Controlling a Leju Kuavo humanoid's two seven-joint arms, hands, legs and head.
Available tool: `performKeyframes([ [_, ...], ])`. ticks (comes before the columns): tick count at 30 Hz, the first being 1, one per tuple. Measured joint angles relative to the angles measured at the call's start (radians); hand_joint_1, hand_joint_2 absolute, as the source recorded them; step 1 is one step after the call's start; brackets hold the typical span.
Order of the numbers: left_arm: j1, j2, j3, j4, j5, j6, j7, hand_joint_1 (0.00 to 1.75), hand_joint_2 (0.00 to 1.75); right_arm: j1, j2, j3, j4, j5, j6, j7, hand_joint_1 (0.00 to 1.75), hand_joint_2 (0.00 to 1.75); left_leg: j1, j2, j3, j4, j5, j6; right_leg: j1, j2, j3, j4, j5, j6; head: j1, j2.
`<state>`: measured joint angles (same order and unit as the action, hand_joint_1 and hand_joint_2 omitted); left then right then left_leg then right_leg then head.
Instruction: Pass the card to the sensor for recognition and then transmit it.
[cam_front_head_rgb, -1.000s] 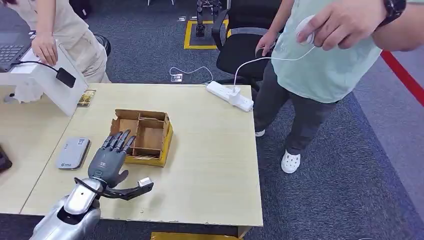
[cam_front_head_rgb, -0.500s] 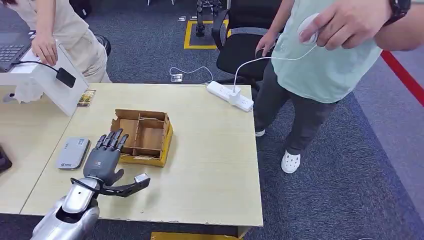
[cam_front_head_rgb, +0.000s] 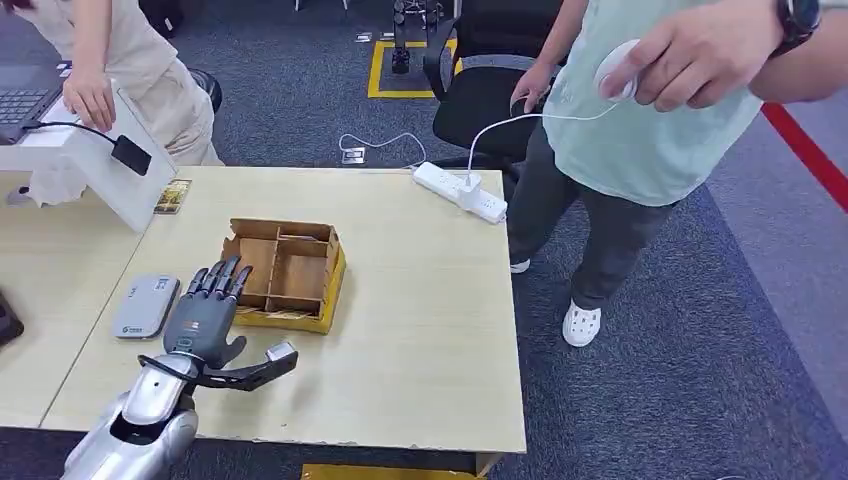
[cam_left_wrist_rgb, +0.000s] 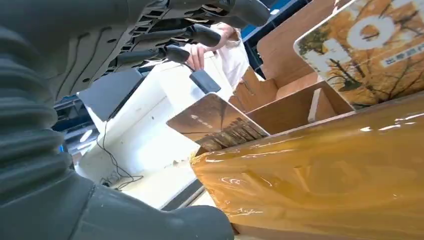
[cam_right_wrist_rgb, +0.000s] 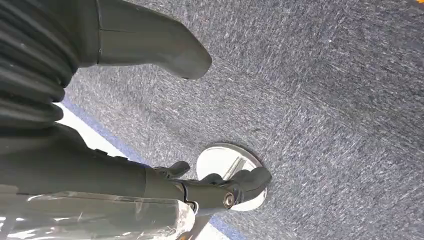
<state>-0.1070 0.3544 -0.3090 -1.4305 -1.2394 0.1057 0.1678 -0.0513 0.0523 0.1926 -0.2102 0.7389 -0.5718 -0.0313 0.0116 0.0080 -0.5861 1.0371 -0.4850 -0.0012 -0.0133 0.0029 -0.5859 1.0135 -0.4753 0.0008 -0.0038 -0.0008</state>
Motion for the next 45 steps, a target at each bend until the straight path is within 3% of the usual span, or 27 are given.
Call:
performKeyframes([
  [3,0.000,-0.001,0.006,0.000,0.001,0.000,0.000,0.00,1.75,0.000,0.000,0.000,0.000,0.000,0.000,0.000,0.00,1.75,0.000,0.000,0.000,0.000,0.000,0.000,0.000,0.000,0.000,0.000,0.000,0.000,0.000,0.000],
  [4,0.000,-0.002,0.009,0.000,0.001,0.000,0.003,0.00,1.75,0.000,0.000,0.000,0.000,0.001,0.000,0.000,0.00,0.00,0.000,0.000,0.000,0.000,0.000,0.000,0.000,0.000,0.000,0.000,0.000,0.000,0.000,0.000],
  [19,0.000,-0.015,0.029,0.009,-0.015,-0.001,0.022,0.00,1.75,0.000,0.004,-0.008,0.000,0.003,0.000,0.000,0.00,0.00,0.000,0.000,0.000,0.000,0.000,0.000,0.000,0.000,0.000,0.000,0.000,0.000,0.000,0.000],
  [20,0.000,-0.015,0.029,0.009,-0.015,-0.001,0.022,1.38,1.75,0.000,0.004,-0.008,0.000,0.003,0.000,0.000,0.00,0.00,0.000,0.000,0.000,0.000,0.000,0.000,0.000,0.000,0.000,0.000,0.000,0.000,0.000,0.000],
  [21,0.000,-0.015,0.031,0.010,-0.014,-0.001,0.022,1.71,1.75,0.000,0.004,-0.008,0.000,0.003,0.000,0.000,0.00,0.00,0.000,0.000,0.000,0.000,0.000,0.000,0.000,0.000,0.000,0.000,0.000,0.000,0.000,0.000],
  [45,0.000,-0.018,0.042,0.024,0.018,-0.011,-0.002,1.75,1.75,-0.001,0.007,-0.019,0.000,0.016,0.001,0.008,0.00,0.00,0.000,0.000,0.000,0.000,0.000,0.000,0.000,0.000,0.000,0.000,0.000,0.000,0.000,0.000],
])
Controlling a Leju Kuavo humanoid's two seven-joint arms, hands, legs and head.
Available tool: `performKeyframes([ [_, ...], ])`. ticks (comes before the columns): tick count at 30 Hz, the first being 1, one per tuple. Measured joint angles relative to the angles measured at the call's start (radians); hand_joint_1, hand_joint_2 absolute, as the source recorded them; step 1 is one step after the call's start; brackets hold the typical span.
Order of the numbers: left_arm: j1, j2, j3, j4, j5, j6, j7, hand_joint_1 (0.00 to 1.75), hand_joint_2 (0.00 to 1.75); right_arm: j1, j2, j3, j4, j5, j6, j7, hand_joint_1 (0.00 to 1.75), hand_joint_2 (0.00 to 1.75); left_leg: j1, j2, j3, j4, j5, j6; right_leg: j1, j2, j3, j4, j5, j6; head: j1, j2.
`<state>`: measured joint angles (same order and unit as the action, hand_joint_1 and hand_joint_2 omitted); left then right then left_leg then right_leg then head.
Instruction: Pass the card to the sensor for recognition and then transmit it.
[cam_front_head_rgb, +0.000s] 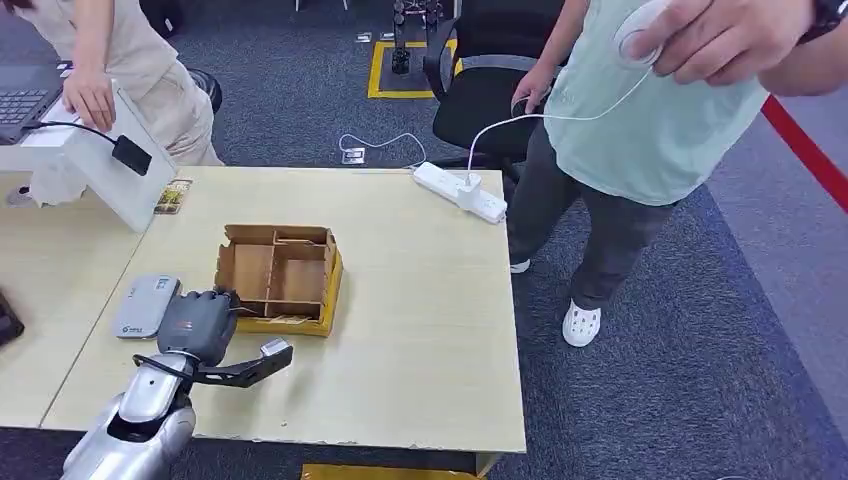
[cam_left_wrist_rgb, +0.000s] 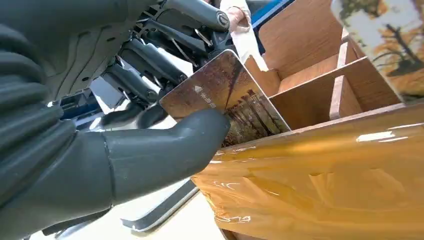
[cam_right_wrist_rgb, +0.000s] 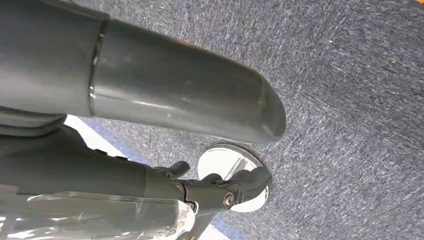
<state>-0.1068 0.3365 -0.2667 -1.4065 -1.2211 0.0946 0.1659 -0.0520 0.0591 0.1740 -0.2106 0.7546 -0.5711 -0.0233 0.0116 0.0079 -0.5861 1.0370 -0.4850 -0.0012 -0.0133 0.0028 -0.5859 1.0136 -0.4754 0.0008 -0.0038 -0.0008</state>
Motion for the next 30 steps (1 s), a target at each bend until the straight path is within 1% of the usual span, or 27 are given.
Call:
performKeyframes([
  [3,0.000,-0.002,0.001,0.000,0.013,0.013,-0.020,1.75,1.75,0.000,0.000,0.000,0.000,0.005,0.001,0.000,0.00,0.00,0.000,0.000,0.000,0.000,0.000,0.000,0.000,0.000,0.000,0.000,0.000,0.000,0.000,0.000],
  [10,0.000,-0.002,0.001,0.000,0.015,0.014,-0.021,1.75,1.75,0.000,0.000,0.000,0.000,0.006,0.001,0.000,0.00,0.00,0.000,0.000,0.000,0.000,0.000,0.000,0.000,0.000,0.000,0.000,0.000,0.000,0.000,0.000],
  [11,0.001,-0.005,0.004,0.000,0.030,0.037,-0.035,1.75,1.75,0.000,0.001,0.000,0.000,0.007,0.001,0.000,0.00,0.00,0.000,0.000,0.000,0.000,0.000,0.000,0.000,0.000,0.000,0.000,0.000,0.000,0.000,0.000],
  [12,0.001,-0.005,0.006,0.000,0.032,0.043,-0.036,1.75,1.75,0.000,0.001,0.000,0.000,0.008,0.001,0.000,0.00,0.00,0.000,0.000,0.000,0.000,0.000,0.000,0.000,0.000,0.000,0.000,0.000,0.000,0.000,0.000],
  [14,-0.002,-0.004,0.032,-0.016,0.033,0.094,-0.035,1.75,1.75,0.000,0.002,-0.001,0.000,0.010,0.001,-0.001,0.00,0.00,0.000,0.000,0.000,0.000,0.000,0.000,0.000,0.000,0.000,0.000,0.000,0.000,0.000,0.000],
  [15,-0.009,0.005,0.057,-0.036,0.034,0.100,-0.035,1.75,1.75,0.000,0.002,-0.003,0.000,0.011,0.001,-0.001,0.00,0.00,0.000,0.000,0.000,0.000,0.000,0.000,0.000,0.000,0.000,0.000,0.000,0.000,0.000,0.000],
  [16,-0.016,0.011,0.073,-0.053,0.033,0.125,-0.042,1.75,1.75,0.000,0.003,-0.005,0.000,0.017,0.001,-0.002,0.00,0.00,0.001,0.000,0.000,0.000,0.000,0.000,0.000,0.000,0.000,0.000,0.000,0.000,0.000,0.000],
  [17,-0.051,0.029,0.097,-0.068,0.045,0.126,-0.048,1.75,1.75,0.000,0.005,-0.006,0.000,0.017,0.001,-0.002,0.00,0.00,0.001,0.000,0.000,0.000,0.000,0.000,0.000,0.000,0.000,0.000,0.000,0.000,0.000,0.000],
  [18,-0.067,0.036,0.106,-0.070,0.049,0.125,-0.048,1.75,1.75,0.000,0.005,-0.007,0.000,0.018,0.001,-0.002,0.00,0.00,0.001,0.000,0.000,0.000,0.000,0.000,0.000,0.000,0.000,0.000,0.000,0.000,0.000,0.000],
  [22,-0.112,0.054,0.142,-0.077,0.063,0.124,-0.047,1.75,1.75,0.000,0.008,-0.009,0.000,0.018,0.000,-0.004,0.00,0.00,0.001,0.000,0.000,0.000,0.000,0.000,0.000,0.000,0.000,0.001,0.000,0.000,0.000,0.000],
  [26,-0.154,0.061,0.165,-0.074,0.068,0.131,-0.019,1.75,1.75,-0.002,0.008,-0.012,0.000,0.028,0.001,-0.003,0.00,0.00,0.001,0.000,0.000,0.000,0.000,0.000,0.001,0.000,0.000,0.001,0.000,0.000,0.000,0.000],
  [30,-0.219,0.056,0.187,-0.025,0.034,0.203,0.033,1.75,1.75,-0.011,0.010,-0.014,-0.003,0.045,0.003,0.003,0.00,0.00,0.001,0.000,0.000,0.000,0.000,0.000,0.001,0.000,0.000,0.001,0.000,0.000,0.000,0.000],
])
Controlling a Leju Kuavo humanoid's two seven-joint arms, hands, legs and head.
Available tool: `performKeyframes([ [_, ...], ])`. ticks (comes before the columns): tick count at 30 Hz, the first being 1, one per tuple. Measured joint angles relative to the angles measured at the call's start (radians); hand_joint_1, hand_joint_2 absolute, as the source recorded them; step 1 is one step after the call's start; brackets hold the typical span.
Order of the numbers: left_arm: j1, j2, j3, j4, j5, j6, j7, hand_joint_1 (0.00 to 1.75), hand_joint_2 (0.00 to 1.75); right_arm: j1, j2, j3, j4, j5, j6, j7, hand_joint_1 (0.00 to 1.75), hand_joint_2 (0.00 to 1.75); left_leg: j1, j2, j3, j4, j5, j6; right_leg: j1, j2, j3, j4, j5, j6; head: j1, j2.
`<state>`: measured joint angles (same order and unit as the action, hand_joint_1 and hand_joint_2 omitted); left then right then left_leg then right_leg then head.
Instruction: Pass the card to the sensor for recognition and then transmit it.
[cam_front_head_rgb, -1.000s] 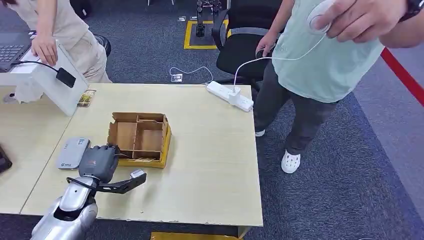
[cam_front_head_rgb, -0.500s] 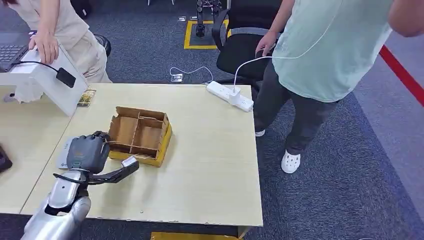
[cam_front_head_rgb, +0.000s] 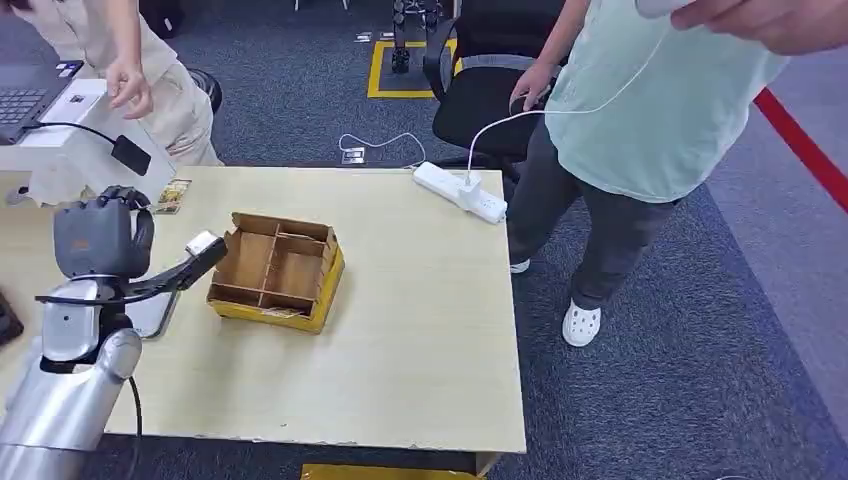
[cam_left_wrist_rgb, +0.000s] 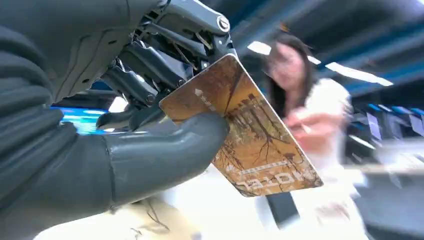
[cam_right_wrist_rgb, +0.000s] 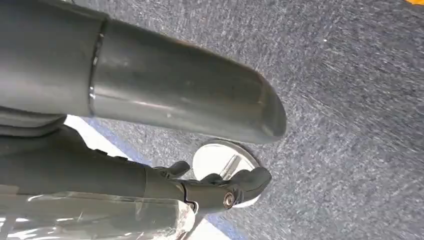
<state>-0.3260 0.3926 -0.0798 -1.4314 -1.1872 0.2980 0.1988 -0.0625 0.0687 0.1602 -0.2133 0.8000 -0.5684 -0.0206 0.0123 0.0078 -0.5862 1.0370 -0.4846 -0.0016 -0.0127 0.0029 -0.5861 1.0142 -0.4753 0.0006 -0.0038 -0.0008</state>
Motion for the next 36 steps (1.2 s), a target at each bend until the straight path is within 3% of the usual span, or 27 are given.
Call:
performKeyframes([
  [4,-0.038,-0.007,0.011,0.046,-0.024,0.049,0.014,1.75,1.75,-0.007,0.004,0.000,-0.005,0.010,0.003,0.001,0.00,0.00,0.000,0.000,0.000,0.000,0.000,0.000,0.000,0.000,0.000,0.000,0.000,0.000,0.000,0.000],
  [10,-0.135,-0.018,0.036,0.214,-0.087,0.152,0.054,1.75,1.75,-0.024,0.011,0.000,-0.014,0.032,0.021,0.016,0.00,0.00,0.000,0.000,0.000,0.000,0.000,0.000,0.000,0.000,0.000,0.000,0.000,0.000,0.000,0.000],
  [17,-0.178,-0.027,0.045,0.302,-0.093,0.157,0.061,1.75,1.75,-0.032,0.016,0.000,-0.018,0.034,0.021,0.018,0.00,0.00,0.000,0.000,0.000,0.000,0.000,0.000,0.000,0.000,0.000,0.000,0.000,0.000,0.000,0.000],
  [35,-0.253,-0.061,0.048,0.412,-0.127,0.154,0.081,1.75,1.75,-0.034,0.018,-0.006,-0.018,0.046,0.021,0.021,0.00,0.00,0.000,0.001,0.000,0.000,0.000,0.000,0.000,0.001,0.000,0.000,0.000,0.000,0.000,0.000],
  [36,-0.255,-0.064,0.048,0.417,-0.127,0.154,0.081,1.64,1.75,-0.034,0.018,-0.008,-0.018,0.045,0.021,0.021,0.00,0.00,0.000,0.001,0.000,0.000,0.000,0.000,0.000,0.001,-0.001,0.000,0.000,0.000,0.000,0.000],
])
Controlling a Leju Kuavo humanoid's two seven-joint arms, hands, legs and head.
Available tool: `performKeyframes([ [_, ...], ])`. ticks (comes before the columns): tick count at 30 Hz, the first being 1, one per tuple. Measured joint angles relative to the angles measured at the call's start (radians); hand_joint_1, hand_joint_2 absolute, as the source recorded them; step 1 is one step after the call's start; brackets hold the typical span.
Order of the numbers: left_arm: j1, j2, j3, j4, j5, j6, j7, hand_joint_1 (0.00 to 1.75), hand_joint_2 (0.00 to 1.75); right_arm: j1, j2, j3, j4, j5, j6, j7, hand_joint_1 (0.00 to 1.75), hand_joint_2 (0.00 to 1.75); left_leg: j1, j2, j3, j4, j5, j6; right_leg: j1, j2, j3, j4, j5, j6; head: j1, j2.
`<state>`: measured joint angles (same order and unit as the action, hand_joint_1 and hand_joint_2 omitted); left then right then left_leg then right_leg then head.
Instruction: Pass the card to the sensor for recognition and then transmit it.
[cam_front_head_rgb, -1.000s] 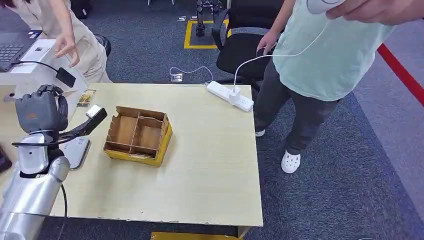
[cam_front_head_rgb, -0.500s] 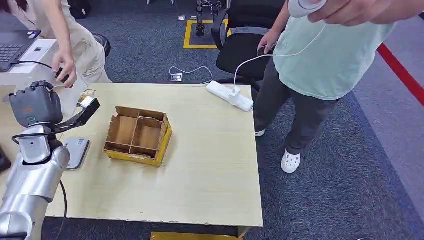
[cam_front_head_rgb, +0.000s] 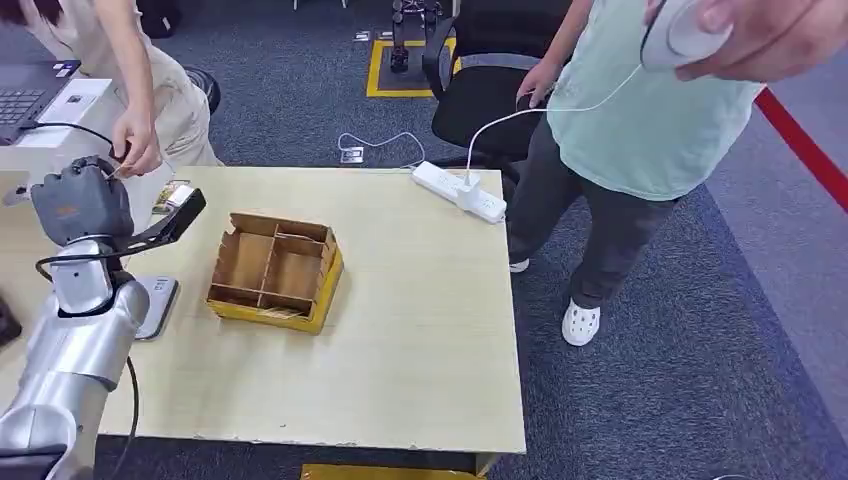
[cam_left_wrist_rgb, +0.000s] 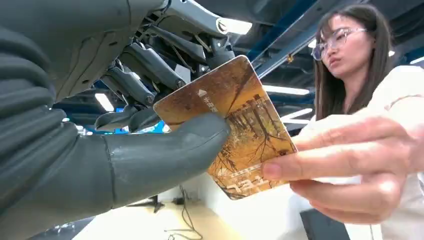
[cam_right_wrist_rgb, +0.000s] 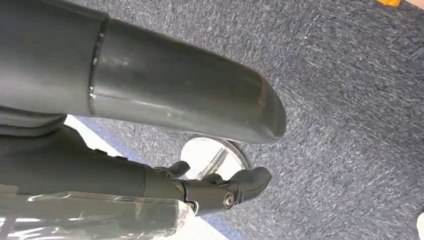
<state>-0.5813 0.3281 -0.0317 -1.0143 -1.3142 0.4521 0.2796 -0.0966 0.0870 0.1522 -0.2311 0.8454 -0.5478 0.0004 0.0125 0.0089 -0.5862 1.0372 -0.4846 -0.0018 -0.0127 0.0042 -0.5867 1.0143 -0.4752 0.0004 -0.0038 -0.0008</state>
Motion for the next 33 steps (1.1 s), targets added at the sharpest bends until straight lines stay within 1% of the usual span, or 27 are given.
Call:
performKeyframes([
  [1,-0.001,-0.002,0.000,0.003,0.001,0.000,0.000,0.72,1.75,0.000,0.000,-0.001,0.000,0.000,0.000,0.000,0.00,0.00,0.000,0.000,0.000,0.000,0.000,0.000,0.000,0.000,0.000,0.000,0.000,0.000,0.000,0.000],
  [2,-0.002,-0.005,0.000,0.006,0.003,0.000,0.000,0.00,1.75,0.000,0.000,-0.002,0.000,0.000,0.000,0.000,0.00,0.00,0.000,0.000,0.000,0.000,0.000,0.000,0.000,0.000,0.000,0.000,0.000,0.000,0.000,0.000],
  [6,-0.002,-0.008,0.000,0.016,0.003,0.002,0.000,0.00,1.75,0.000,0.000,-0.003,0.000,-0.001,0.000,0.000,0.00,0.00,0.000,0.000,-0.001,0.000,0.000,0.000,0.000,0.000,0.000,0.000,0.000,0.000,0.000,0.000],
  [9,-0.002,-0.001,0.000,0.021,0.001,0.003,0.002,0.00,1.75,0.000,0.000,-0.005,0.000,-0.001,0.000,0.000,0.00,0.00,0.000,0.000,-0.001,0.000,-0.001,0.000,0.000,0.000,0.000,0.000,0.000,0.000,0.000,0.000],
  [12,0.009,0.021,0.010,0.027,0.000,0.021,0.006,0.00,1.75,0.001,0.000,-0.009,0.000,-0.003,0.000,0.000,0.00,0.00,0.000,0.000,-0.001,0.000,0.000,0.000,0.000,0.000,0.000,0.000,0.000,0.000,0.000,0.000],
  [14,0.026,0.045,0.024,0.031,0.005,0.033,0.013,0.00,1.75,0.002,0.001,-0.013,0.000,-0.010,-0.001,0.000,0.00,0.00,0.000,0.000,-0.001,0.000,0.000,0.000,0.000,0.000,0.000,0.000,0.000,0.000,0.000,0.000],
  [19,0.088,0.097,0.077,0.043,0.034,0.051,0.015,0.00,1.75,0.006,0.001,-0.026,0.000,-0.010,-0.005,0.000,0.00,0.00,0.001,0.000,-0.001,-0.001,0.000,0.000,0.000,0.000,-0.001,0.001,-0.001,-0.001,0.000,0.000],
  [26,0.182,0.152,0.165,0.074,0.065,0.054,0.016,0.00,1.75,0.008,0.000,-0.036,0.000,-0.010,-0.008,-0.003,0.00,0.00,0.001,0.001,-0.002,-0.001,-0.001,-0.001,0.000,0.001,-0.001,0.000,-0.001,-0.001,0.000,0.000],
  [29,0.230,0.183,0.217,0.093,0.105,0.056,0.014,0.00,1.75,0.013,0.000,-0.040,0.000,-0.010,-0.013,-0.003,0.00,0.00,0.001,0.002,-0.002,-0.001,-0.001,-0.001,0.000,0.001,-0.002,0.000,-0.002,-0.001,0.000,0.000],
  [33,0.303,0.217,0.308,0.121,0.148,0.056,0.013,0.00,1.75,0.018,-0.002,-0.050,0.001,-0.010,-0.022,-0.003,0.00,0.00,0.001,0.002,-0.002,-0.001,-0.001,-0.002,0.000,0.001,-0.002,0.000,-0.002,-0.002,0.000,0.000],
])
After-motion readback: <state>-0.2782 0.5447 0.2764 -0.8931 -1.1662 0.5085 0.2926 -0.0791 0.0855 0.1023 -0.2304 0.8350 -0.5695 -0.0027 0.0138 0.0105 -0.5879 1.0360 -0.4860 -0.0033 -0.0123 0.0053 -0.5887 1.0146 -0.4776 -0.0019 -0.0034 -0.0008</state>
